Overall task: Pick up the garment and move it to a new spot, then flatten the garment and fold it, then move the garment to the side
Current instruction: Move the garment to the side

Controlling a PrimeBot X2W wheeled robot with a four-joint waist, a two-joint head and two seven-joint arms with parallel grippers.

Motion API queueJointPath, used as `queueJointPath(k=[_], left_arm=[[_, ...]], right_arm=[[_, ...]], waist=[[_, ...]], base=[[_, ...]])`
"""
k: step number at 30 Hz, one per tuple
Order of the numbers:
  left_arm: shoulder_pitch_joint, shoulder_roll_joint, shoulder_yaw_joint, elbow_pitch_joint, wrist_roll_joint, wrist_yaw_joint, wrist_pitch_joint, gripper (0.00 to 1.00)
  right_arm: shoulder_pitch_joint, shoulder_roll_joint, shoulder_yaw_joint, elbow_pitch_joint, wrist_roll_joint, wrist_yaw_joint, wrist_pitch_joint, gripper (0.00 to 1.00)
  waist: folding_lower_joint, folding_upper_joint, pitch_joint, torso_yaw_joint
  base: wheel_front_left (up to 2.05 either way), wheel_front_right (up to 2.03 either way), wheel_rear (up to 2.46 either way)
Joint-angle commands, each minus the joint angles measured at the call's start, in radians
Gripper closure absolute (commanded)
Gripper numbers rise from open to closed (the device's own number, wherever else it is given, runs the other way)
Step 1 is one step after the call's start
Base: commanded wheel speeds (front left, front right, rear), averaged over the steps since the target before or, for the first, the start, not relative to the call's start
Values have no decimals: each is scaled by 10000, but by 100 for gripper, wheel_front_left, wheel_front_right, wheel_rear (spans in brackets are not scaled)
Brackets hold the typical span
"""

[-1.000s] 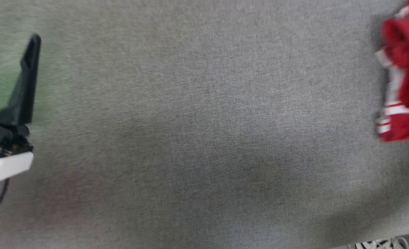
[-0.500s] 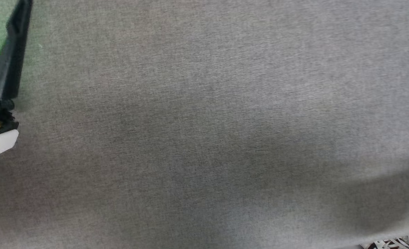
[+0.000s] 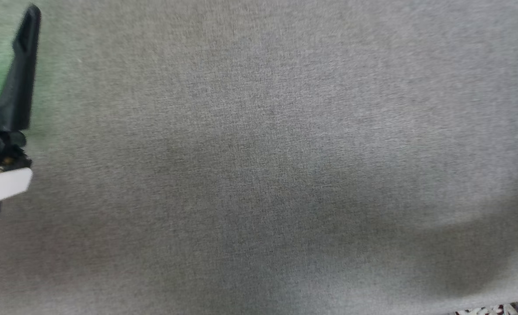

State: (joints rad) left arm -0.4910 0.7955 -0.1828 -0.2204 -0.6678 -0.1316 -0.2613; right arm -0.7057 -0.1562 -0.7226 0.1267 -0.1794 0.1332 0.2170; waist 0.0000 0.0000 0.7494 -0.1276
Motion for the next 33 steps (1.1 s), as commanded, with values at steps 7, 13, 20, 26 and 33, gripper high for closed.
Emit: queueJointPath(k=[7, 13, 20, 26, 33], left_arm=[[801, -830, -7, 833, 37, 21, -51, 0], [1657, -1560, -42, 1961, 132, 21, -49, 0], [2815, -2556, 175, 3343, 255, 21, -49, 0], [3508, -3150, 548, 3862, 382, 21, -49, 0], [4423, -3721, 1094, 4009, 654, 21, -51, 0]], right_arm=[[723, -585, 2078, -51, 812, -49, -288, 0], [1607, -566, 4145, 339, 1377, -49, -603, 0], [2829, -211, 5942, 989, 2190, -47, -1689, 0], [3532, 166, 6462, 1275, 2722, -49, -2711, 0], [4572, 546, 6936, 1371, 3316, -49, -3461, 0]], waist=[[0, 0, -1784, 342], [0, 0, -3206, 735], [0, 0, -4565, 1239], [0, 0, -5258, 1553], [0, 0, -6061, 1805]], base=[[0, 0, 0], [0, 0, 0], [0, 0, 0], [0, 0, 0], [0, 0, 0]])
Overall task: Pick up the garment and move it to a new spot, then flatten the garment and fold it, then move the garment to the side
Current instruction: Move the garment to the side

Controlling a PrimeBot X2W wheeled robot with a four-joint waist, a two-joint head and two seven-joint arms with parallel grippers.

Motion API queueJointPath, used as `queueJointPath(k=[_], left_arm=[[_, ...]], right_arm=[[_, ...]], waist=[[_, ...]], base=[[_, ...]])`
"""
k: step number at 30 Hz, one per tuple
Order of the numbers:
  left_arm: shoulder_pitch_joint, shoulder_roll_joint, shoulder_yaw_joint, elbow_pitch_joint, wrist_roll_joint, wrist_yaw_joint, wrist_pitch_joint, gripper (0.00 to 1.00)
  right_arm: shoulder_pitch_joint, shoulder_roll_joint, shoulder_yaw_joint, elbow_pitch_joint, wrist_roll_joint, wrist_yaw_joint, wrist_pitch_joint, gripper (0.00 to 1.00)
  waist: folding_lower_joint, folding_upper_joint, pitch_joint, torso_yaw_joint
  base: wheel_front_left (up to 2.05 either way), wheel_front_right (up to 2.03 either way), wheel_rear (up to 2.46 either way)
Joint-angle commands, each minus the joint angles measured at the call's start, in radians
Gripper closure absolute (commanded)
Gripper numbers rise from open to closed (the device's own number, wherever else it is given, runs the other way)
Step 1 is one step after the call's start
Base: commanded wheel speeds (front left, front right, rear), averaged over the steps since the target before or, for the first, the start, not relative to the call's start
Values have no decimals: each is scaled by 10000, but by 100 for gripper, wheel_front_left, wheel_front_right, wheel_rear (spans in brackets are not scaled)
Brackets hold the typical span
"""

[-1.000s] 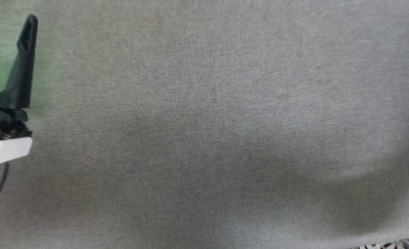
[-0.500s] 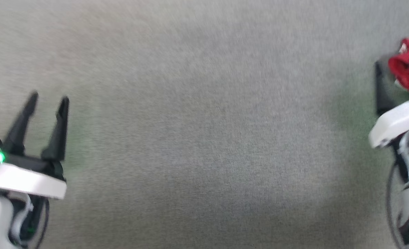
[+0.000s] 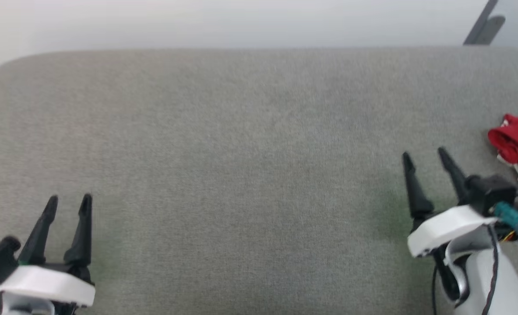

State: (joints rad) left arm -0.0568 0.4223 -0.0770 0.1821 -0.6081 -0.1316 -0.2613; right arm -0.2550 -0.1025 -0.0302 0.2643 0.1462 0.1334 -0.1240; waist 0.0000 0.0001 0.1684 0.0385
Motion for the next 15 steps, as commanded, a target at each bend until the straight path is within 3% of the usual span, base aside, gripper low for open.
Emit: queueJointPath(k=[1, 15], left_arm=[[221, -30, 151, -65, 129, 21, -51, 0], [2146, -854, 1463, -1507, 961, 21, -51, 0]], right_arm=[[173, 39, 97, -54, 111, -51, -89, 0], [2085, 199, -310, -1879, 481, -40, 234, 0]], waist=[[0, -1, -325, 133], [0, -1, -887, 204]], base=[[0, 0, 0], [0, 0, 0]])
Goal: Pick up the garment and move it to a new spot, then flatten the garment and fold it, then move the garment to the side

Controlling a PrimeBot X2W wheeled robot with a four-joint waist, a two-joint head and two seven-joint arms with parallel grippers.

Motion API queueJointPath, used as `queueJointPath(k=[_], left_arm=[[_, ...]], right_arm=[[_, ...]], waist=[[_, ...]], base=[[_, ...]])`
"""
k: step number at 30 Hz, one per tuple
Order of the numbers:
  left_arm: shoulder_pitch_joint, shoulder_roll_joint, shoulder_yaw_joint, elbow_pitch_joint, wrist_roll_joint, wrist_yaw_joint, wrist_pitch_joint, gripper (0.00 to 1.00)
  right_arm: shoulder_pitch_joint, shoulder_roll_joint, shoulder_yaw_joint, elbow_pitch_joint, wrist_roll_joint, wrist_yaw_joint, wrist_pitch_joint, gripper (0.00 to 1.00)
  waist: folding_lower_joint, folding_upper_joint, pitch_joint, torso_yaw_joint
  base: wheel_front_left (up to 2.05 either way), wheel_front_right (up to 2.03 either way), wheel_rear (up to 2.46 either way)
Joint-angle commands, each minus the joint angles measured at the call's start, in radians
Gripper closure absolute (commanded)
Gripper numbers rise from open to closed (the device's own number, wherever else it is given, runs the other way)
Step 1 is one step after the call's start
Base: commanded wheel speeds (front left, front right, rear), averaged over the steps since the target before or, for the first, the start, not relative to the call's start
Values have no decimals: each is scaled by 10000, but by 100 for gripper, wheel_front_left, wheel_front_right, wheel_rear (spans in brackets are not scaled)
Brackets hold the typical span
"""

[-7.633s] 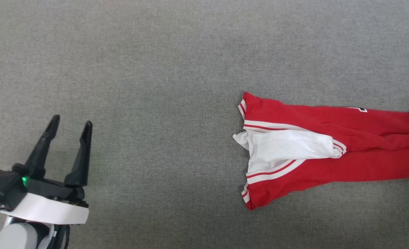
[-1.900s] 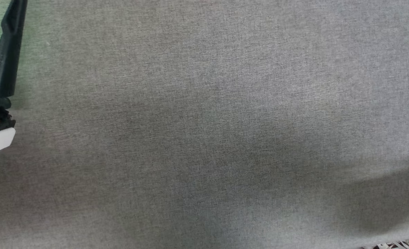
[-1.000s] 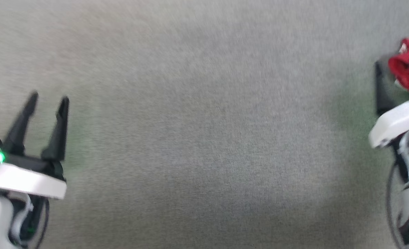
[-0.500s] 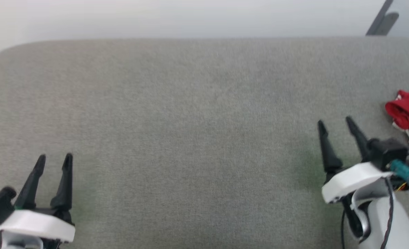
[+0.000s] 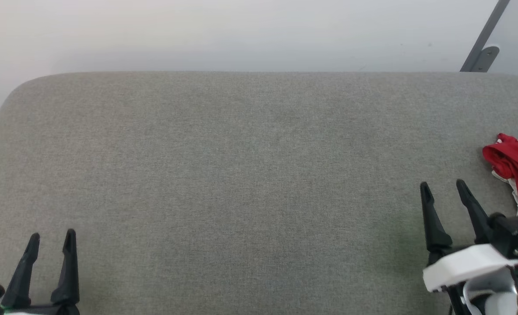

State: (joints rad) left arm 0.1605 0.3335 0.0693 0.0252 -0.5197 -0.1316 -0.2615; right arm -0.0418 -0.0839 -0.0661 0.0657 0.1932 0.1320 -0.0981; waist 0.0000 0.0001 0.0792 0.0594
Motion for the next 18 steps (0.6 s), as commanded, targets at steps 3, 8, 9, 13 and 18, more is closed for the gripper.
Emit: queueJointPath(k=[3, 8, 9, 13, 18], left_arm=[[293, -85, 142, -228, 112, 23, -49, 0], [321, -108, 195, -312, 151, 21, -49, 0], [298, -98, 189, -310, 155, 21, -49, 0], [204, -72, 140, -329, 120, 21, -49, 0], [139, -101, 127, -363, 56, 21, -49, 0]], right_arm=[[419, 100, -191, -473, -24, -27, 164, 0], [674, 201, -268, -878, -45, -25, 337, 0], [687, 220, -270, -916, -51, -27, 368, 0], [658, 272, -230, -1039, -68, -25, 415, 0], [577, 303, -218, -1074, -91, -25, 451, 0]], waist=[[0, -1, -26, 51], [0, -1, 4, 37], [0, -1, 10, 23], [0, -1, 57, -32], [0, -1, 131, -60]], base=[[0, 0, 0], [0, 0, 0], [0, 0, 0], [0, 0, 0], [0, 0, 0]])
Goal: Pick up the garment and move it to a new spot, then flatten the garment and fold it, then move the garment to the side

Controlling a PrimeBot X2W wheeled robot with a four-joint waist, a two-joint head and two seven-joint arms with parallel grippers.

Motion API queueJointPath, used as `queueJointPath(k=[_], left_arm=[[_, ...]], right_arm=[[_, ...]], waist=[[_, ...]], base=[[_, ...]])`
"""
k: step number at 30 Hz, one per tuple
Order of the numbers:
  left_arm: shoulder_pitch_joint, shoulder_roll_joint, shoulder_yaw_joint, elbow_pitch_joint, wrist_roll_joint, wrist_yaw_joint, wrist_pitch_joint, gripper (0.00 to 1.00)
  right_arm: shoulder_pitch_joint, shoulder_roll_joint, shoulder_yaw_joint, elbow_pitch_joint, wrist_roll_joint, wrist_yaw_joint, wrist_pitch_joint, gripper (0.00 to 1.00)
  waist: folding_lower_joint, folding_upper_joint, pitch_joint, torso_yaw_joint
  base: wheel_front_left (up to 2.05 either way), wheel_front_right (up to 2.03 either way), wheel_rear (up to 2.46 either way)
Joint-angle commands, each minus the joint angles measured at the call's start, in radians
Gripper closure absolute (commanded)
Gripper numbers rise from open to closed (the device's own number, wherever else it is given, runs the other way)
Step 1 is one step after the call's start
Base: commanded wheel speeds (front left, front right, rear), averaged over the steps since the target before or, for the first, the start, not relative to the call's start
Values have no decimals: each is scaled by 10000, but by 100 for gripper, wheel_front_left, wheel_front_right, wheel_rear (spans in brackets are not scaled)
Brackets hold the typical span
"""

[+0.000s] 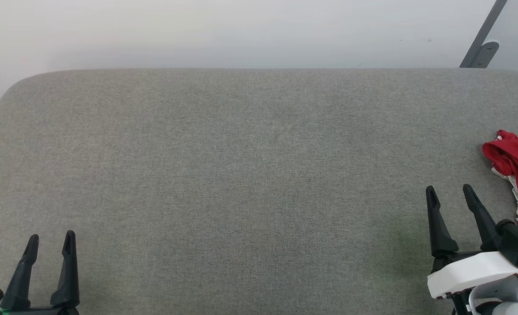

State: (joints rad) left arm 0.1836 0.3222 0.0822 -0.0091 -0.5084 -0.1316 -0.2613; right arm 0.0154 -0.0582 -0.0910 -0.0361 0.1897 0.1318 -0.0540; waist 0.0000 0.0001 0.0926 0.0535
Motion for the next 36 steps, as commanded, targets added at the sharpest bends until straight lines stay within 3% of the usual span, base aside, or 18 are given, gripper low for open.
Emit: queueJointPath(k=[1, 3, 4, 8, 36], left_arm=[[-103, 0, -21, -18, -72, 21, -51, 0], [-136, -49, -68, -32, -232, 21, -51, 0], [-9, -57, -81, 4, -193, 0, 2, 100], [27, -344, -203, 301, -346, -2, 84, 100], [-1028, -1029, -177, 1106, -4191, 3, 1221, 100]], right_arm=[[-7, 48, 18, -55, -57, -23, 4, 0], [-23, 61, 6, -62, -64, -23, -19, 0], [-5, 14, -12, 15, 1, 2, -6, 100], [105, 29, -5, 347, 212, 4, 9, 100], [-388, -5, -25, 1181, 5108, -2, 543, 100]], waist=[[0, -1, 12, 3], [0, -1, 43, 19], [0, -1, 42, 17], [0, -1, 37, 12], [0, -1, -174, -111]], base=[[0, 0, 0], [0, 0, 0], [0, 0, 0], [0, 0, 0], [0, 0, 0]])
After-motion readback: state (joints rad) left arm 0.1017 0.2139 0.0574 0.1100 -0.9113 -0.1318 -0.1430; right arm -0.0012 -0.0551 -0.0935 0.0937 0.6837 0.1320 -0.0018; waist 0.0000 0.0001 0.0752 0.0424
